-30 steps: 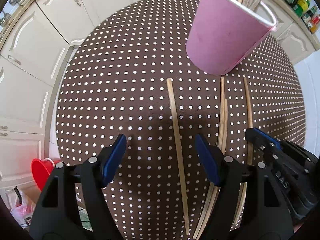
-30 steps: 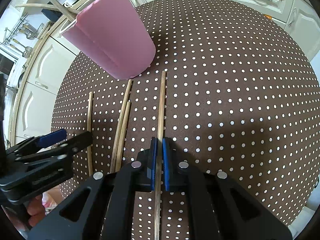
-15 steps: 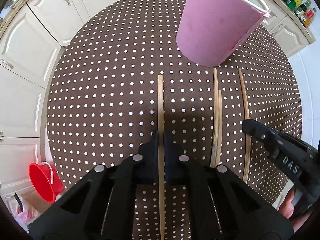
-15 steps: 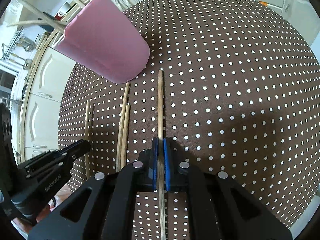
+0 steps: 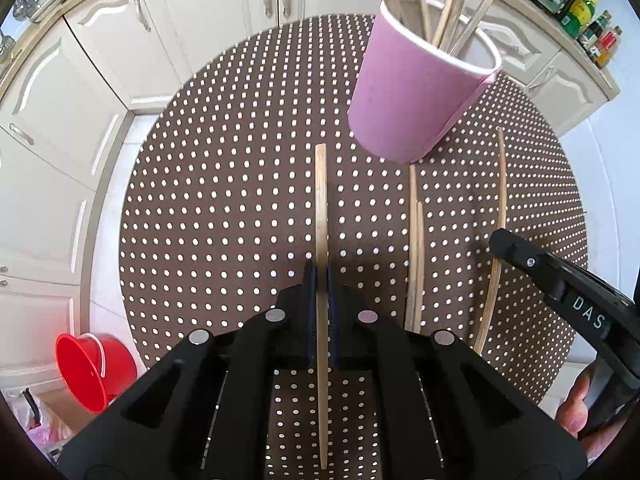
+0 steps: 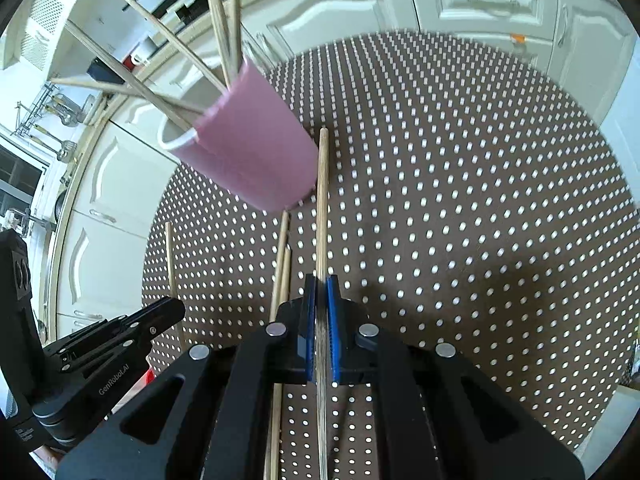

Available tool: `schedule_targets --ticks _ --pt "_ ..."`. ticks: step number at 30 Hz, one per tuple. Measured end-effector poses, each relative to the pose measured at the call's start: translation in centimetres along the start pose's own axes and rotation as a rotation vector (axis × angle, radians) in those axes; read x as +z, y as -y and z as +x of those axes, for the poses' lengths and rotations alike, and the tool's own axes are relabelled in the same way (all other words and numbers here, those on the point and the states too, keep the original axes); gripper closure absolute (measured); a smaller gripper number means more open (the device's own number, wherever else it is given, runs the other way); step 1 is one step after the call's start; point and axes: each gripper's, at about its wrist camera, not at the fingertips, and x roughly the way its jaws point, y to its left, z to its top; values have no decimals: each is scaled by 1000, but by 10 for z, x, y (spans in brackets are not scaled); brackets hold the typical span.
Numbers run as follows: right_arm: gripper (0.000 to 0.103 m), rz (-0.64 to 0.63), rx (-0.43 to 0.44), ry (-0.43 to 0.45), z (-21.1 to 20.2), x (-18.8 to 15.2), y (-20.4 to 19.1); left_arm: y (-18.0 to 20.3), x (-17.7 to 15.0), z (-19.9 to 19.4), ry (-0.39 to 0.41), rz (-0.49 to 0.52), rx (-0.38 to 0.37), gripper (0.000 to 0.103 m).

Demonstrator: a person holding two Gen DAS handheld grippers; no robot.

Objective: Organize utensils
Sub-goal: 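Close the left gripper on another chopstick while the right gripper holds its chopstick, then lift both held chopsticks and carry them over the pink cup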

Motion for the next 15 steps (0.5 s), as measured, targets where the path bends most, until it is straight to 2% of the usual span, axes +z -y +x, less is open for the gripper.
schedule_targets --ticks 15 --pt "98 -41 18 193 -63 17 -8 4 11 -72 178 13 -11 97"
